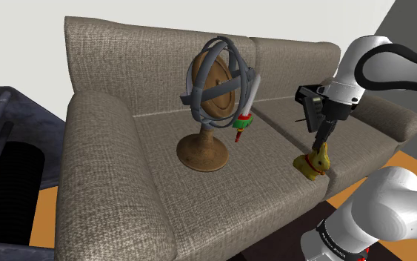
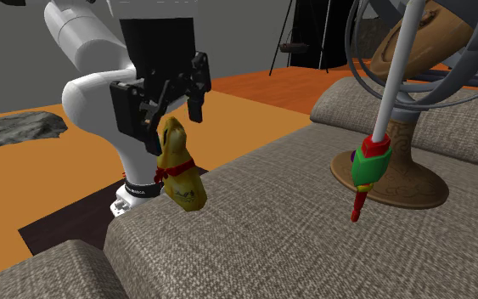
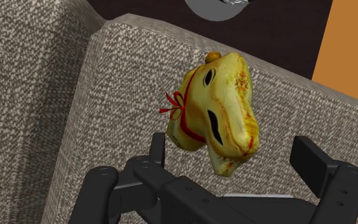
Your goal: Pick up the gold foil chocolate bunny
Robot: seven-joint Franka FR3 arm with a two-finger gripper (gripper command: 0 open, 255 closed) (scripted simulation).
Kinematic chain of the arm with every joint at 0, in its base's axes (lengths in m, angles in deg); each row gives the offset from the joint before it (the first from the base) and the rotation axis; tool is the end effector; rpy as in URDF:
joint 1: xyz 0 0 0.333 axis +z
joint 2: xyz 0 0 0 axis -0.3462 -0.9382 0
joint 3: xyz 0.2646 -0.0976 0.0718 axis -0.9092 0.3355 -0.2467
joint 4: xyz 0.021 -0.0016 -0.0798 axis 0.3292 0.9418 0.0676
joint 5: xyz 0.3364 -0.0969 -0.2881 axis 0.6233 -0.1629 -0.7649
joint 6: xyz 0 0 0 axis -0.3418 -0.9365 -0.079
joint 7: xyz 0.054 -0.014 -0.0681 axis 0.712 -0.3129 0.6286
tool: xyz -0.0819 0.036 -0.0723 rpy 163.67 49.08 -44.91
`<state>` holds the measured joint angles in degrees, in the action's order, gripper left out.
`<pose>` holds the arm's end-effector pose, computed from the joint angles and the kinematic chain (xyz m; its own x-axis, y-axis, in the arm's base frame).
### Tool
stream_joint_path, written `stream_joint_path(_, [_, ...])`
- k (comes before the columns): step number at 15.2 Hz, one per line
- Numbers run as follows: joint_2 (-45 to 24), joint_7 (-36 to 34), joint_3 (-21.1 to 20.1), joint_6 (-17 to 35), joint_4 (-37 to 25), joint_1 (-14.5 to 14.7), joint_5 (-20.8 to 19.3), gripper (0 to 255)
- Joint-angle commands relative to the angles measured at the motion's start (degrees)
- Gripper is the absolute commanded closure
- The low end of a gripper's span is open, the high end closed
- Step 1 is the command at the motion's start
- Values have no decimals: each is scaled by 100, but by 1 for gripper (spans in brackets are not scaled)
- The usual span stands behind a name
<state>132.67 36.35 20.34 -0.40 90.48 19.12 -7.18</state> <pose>0.3130 -0.0964 0.4422 0.9800 0.1533 -0.1268 0.1299 -0.9758 -0.1756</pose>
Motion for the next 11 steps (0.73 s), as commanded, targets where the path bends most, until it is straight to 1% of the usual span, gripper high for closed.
stream_joint_path(1, [9, -2, 0, 20, 27, -2, -1, 255])
stream_joint_path(10, [-1, -2, 2, 34, 31, 1, -2, 255])
stream_joint_path(11, [-5, -9, -14, -39, -47, 9, 15, 255])
